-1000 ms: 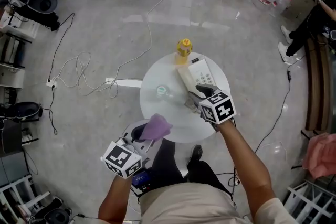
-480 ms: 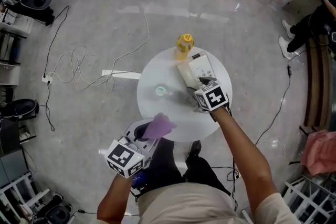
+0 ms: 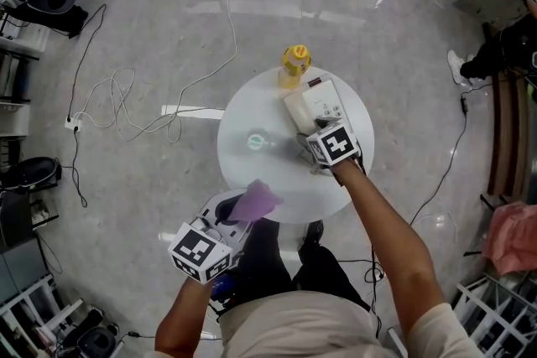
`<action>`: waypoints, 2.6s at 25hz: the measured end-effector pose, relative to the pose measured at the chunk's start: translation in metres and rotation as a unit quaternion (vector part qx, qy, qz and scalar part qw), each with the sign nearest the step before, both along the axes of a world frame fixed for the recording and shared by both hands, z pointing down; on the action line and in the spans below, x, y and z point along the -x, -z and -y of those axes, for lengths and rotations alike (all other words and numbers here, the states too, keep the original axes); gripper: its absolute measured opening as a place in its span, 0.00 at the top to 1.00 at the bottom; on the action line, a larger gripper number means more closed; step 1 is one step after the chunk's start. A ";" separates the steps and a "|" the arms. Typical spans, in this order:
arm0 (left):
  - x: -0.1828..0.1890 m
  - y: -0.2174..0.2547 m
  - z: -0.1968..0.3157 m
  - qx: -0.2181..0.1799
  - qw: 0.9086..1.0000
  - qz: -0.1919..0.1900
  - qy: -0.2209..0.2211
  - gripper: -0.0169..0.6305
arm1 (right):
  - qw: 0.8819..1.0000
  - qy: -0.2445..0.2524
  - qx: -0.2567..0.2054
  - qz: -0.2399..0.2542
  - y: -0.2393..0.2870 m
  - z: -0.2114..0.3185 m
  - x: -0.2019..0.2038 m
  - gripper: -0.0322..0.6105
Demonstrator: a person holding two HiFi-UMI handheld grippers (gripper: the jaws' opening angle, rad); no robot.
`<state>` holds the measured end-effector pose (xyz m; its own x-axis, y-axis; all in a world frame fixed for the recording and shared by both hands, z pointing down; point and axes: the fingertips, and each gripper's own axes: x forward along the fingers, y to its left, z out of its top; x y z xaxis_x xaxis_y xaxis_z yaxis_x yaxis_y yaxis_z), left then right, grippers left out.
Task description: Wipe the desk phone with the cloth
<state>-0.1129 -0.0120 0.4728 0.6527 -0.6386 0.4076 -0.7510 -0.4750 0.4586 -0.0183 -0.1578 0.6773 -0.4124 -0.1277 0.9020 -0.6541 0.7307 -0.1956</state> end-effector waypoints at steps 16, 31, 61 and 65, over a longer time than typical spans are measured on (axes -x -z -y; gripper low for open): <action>-0.003 -0.012 -0.002 0.005 1.000 0.001 -0.018 0.92 | 0.998 -0.050 0.023 0.039 0.001 -0.004 0.006 0.64; -0.052 -0.052 0.007 0.052 0.997 0.011 -0.053 0.92 | 0.930 -0.191 0.175 0.262 0.025 -0.043 -0.015 0.63; -0.127 -0.042 0.009 0.049 0.988 -0.035 -0.140 0.92 | 0.915 -0.192 0.148 0.323 0.085 -0.058 -0.022 0.63; -0.131 -0.040 0.001 0.050 0.987 -0.044 -0.144 0.92 | 0.914 -0.197 0.146 0.322 0.083 -0.055 -0.021 0.63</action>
<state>0.0180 -0.0132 0.5125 0.8373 -0.3807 0.3925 -0.5463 -0.6125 0.5713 0.0029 -0.1027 0.5946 -0.8440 -0.1725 0.5078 -0.5357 0.3176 -0.7824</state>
